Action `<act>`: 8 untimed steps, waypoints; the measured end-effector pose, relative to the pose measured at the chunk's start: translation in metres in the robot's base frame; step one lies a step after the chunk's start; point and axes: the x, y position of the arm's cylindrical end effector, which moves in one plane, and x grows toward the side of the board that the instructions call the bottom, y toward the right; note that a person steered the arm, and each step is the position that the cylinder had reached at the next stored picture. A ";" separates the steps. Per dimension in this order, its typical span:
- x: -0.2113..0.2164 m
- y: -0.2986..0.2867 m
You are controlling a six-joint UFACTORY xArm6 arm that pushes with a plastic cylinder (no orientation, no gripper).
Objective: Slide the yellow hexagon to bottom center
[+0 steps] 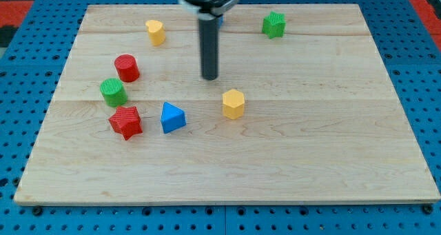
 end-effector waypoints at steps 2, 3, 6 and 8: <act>0.081 -0.044; 0.105 -0.011; 0.054 0.016; 0.062 0.127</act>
